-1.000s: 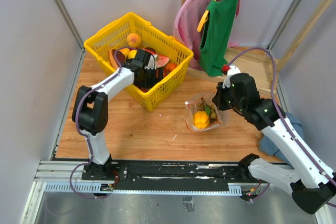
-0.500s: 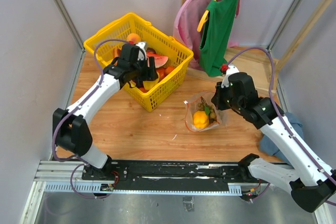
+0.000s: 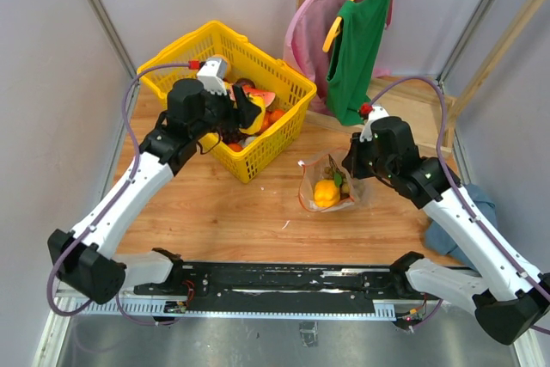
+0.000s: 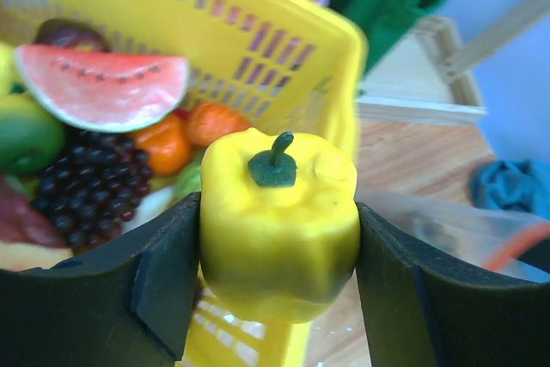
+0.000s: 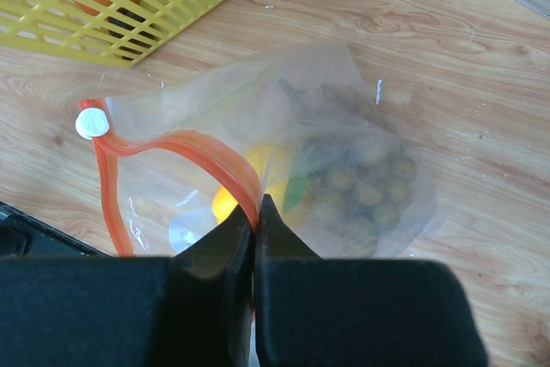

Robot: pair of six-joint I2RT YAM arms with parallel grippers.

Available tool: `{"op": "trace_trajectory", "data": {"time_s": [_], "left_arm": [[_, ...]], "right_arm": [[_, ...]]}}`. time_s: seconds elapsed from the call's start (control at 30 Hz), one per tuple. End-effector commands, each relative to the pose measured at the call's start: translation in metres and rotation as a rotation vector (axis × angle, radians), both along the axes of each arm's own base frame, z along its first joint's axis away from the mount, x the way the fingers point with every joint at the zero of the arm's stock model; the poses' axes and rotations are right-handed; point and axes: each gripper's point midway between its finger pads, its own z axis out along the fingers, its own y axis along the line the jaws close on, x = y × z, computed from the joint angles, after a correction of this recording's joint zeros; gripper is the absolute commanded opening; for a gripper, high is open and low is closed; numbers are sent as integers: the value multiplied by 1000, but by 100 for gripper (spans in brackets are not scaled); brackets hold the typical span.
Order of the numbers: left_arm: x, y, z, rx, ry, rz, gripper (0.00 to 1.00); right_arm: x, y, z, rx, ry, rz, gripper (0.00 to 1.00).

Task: Place the food in the zip-top bag and seal the zipper
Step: Pick up the fake vegetable from the bin, then place the fake vegetable in the zipper food storage bag.

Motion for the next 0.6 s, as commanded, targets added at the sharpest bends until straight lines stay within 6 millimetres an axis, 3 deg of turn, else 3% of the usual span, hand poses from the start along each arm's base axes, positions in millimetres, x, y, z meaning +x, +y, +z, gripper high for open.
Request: {"op": "trace_trajectory", "data": {"time_s": [0.0,0.27,0.57], "left_arm": [[-36,-35,46,-58,-186,-159,28],[-115,-96,57,-101,-353,-406,27],[-173,-155,35,-72,-508,-632,26]], "right_arm": [[2,9,20,54,-32,1,1],[1,13,23,77,-34,10,0],[-2,17,23,99,-33,32,1]]}}
